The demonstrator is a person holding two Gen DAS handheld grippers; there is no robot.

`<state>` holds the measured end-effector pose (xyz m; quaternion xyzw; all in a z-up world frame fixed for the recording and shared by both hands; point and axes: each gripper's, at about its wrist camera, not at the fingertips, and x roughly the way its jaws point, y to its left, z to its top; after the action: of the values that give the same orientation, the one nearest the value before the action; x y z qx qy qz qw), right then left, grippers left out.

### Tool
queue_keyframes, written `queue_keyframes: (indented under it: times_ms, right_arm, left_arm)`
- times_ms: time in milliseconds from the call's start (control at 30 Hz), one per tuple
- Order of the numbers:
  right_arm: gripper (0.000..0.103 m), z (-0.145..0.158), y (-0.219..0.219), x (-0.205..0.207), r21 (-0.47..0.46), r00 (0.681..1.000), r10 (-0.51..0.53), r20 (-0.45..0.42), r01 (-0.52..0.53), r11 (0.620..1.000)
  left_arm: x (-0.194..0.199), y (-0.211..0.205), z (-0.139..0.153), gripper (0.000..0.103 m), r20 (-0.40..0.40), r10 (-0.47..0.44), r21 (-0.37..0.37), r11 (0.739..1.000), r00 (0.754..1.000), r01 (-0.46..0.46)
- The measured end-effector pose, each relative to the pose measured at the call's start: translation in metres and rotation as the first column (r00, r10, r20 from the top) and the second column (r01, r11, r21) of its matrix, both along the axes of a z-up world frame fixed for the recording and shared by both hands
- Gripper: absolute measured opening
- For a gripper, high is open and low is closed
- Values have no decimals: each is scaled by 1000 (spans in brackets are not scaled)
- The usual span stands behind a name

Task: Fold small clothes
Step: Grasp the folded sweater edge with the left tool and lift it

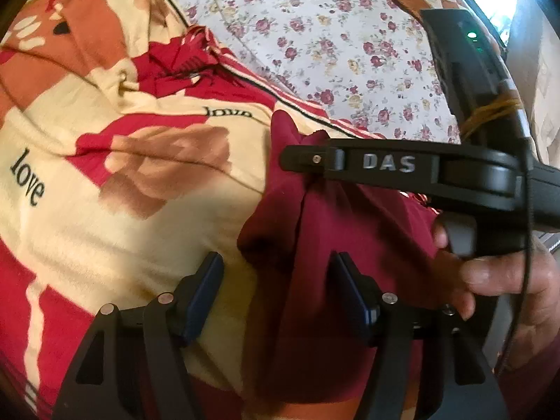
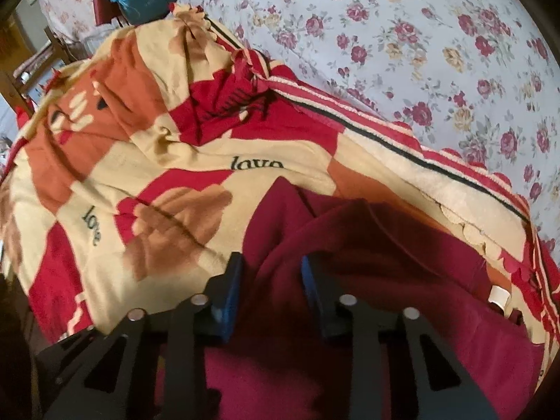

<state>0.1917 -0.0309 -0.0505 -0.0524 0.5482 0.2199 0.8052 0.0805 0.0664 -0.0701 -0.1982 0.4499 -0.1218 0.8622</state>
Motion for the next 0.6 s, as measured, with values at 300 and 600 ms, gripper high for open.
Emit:
queue_keyframes:
  times_ms: [300,600]
  right_arm:
    - [19,20,-23,-7,103,1000,-3,-21,5,995]
    - [62,32,-53,-1,193,990,-86,-115,107,975]
  left_arm:
    - [4,2,6,29,75,-58,-168,983,996,70]
    - [-7,-12,25,21,189,-129,-129,980,974,154]
